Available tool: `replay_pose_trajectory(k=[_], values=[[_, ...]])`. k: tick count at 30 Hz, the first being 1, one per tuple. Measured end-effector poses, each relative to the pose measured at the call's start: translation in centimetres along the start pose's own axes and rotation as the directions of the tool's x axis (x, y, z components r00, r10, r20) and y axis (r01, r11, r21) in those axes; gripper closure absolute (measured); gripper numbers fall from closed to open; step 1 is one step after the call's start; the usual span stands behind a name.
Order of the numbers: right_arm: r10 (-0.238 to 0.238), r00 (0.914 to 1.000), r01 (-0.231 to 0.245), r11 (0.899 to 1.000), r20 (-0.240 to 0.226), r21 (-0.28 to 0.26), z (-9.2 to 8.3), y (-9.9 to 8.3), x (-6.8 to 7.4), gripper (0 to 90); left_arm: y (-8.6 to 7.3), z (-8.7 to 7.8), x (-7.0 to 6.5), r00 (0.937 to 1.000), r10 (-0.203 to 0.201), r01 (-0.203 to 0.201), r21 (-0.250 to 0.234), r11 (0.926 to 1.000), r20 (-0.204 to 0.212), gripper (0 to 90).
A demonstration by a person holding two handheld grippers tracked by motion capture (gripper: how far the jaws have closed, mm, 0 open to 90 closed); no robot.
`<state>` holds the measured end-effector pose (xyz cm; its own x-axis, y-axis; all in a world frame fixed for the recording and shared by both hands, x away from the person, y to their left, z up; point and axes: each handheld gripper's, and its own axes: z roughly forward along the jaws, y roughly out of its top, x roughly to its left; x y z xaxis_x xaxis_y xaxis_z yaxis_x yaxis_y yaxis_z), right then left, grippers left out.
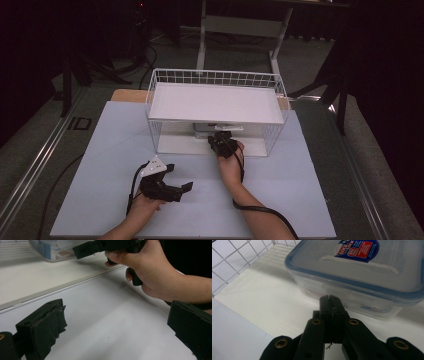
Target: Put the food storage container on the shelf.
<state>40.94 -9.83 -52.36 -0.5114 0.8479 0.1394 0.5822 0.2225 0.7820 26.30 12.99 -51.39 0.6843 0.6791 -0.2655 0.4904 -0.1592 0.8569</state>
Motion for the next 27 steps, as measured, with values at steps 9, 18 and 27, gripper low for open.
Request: replay_pose_trajectory(k=[9, 18, 27], values=[[-0.034, 0.9992, 0.034, 0.999, -0.021, -0.030, -1.0, -0.3, 0.9, 87.3, 0.1, 0.0, -0.1, 1.0000, 0.006, -0.006, 0.000, 1.0000, 0.000, 2.2], [-0.059, 0.9971, 0.056, 0.997, -0.048, -0.058, -2.7, -1.2, 1.5, 83.9, 0.2, 0.0, -0.4, 1.0000, 0.008, -0.008, -0.004, 1.0000, 0.002, 2.2], [-0.041, 0.9985, 0.036, 0.993, -0.037, -0.114, -5.3, -1.9, 0.7, 56.9, 0.1, 0.1, -0.6, 0.9996, 0.026, -0.026, 0.016, 0.9995, 0.010, 2.2]])
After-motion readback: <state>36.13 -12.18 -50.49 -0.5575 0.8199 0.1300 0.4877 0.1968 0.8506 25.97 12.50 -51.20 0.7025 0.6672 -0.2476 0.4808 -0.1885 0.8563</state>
